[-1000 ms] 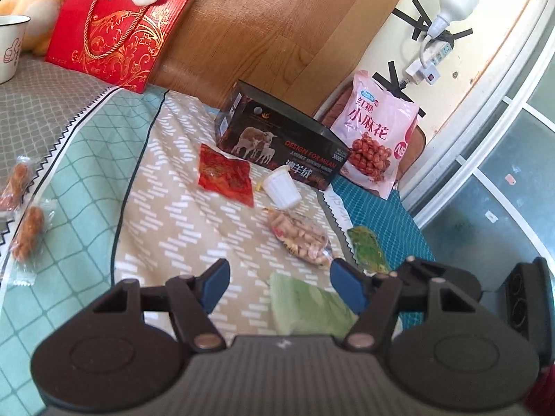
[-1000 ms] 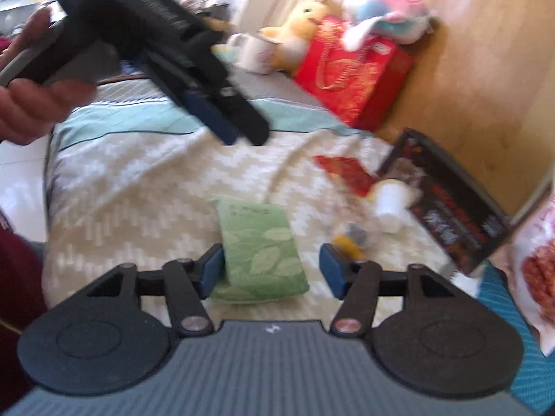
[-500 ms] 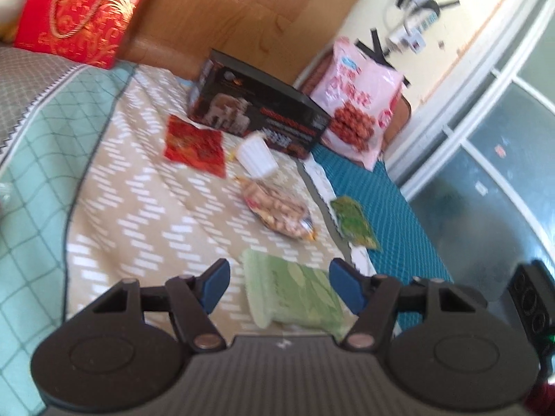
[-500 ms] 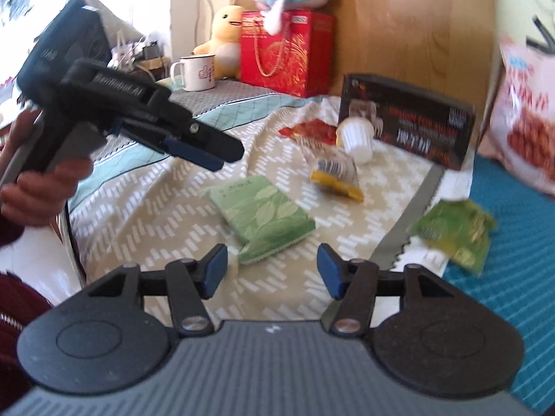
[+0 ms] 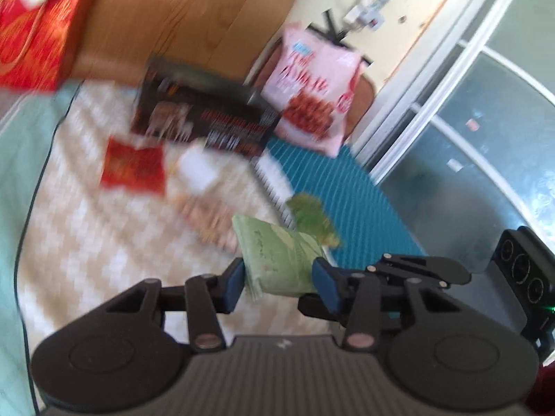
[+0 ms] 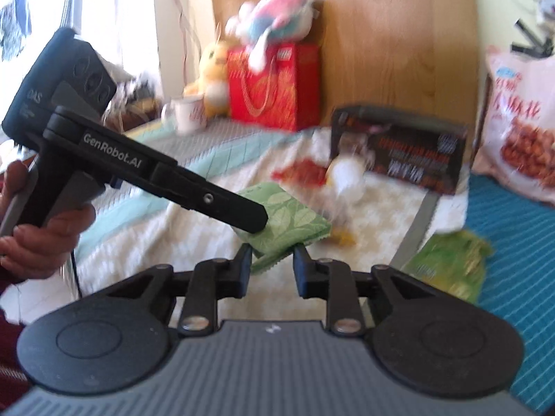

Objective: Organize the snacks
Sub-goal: 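Lower the leaf-print packet into the tin box and open the left tool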

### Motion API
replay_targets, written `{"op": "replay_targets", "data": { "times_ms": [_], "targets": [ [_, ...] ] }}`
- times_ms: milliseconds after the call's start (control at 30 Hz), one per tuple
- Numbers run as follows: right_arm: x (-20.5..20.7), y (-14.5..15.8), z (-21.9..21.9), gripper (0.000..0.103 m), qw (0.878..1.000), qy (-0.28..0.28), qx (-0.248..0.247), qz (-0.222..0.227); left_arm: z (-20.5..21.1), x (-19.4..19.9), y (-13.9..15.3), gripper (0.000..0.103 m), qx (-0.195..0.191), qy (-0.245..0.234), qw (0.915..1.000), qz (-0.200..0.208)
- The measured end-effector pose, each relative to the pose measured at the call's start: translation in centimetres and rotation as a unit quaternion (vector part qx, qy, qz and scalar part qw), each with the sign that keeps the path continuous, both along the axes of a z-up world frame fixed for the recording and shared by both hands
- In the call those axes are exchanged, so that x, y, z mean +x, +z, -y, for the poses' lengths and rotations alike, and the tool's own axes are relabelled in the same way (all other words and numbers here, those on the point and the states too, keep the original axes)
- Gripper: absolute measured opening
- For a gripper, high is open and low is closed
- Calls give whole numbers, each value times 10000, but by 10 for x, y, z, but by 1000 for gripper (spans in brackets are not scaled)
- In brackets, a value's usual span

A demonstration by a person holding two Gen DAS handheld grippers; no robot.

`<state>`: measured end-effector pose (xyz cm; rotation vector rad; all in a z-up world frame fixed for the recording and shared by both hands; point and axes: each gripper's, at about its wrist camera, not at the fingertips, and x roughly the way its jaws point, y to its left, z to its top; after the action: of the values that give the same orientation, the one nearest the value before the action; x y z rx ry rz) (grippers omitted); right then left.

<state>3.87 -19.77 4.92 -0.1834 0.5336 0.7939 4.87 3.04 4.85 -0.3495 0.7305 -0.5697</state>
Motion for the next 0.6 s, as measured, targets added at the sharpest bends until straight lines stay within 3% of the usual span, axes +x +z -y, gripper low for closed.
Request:
{"op": "replay_targets", "data": {
  "times_ms": [167,333,433,600],
  "targets": [
    [38,35,1,28,9978,-299,154,575,18,47,50,43,263,52,9978,603],
    [112,69,-5,28,9940,-592,411,828,29,123,94,43,528,243,9928,1043],
    [162,73,-10,28,9949,-717,472,521,29,171,92,43,458,447,9943,856],
    [215,44,-25,29,9960,-874,171,112,32,221,54,43,687,751,9937,476]
  ]
}}
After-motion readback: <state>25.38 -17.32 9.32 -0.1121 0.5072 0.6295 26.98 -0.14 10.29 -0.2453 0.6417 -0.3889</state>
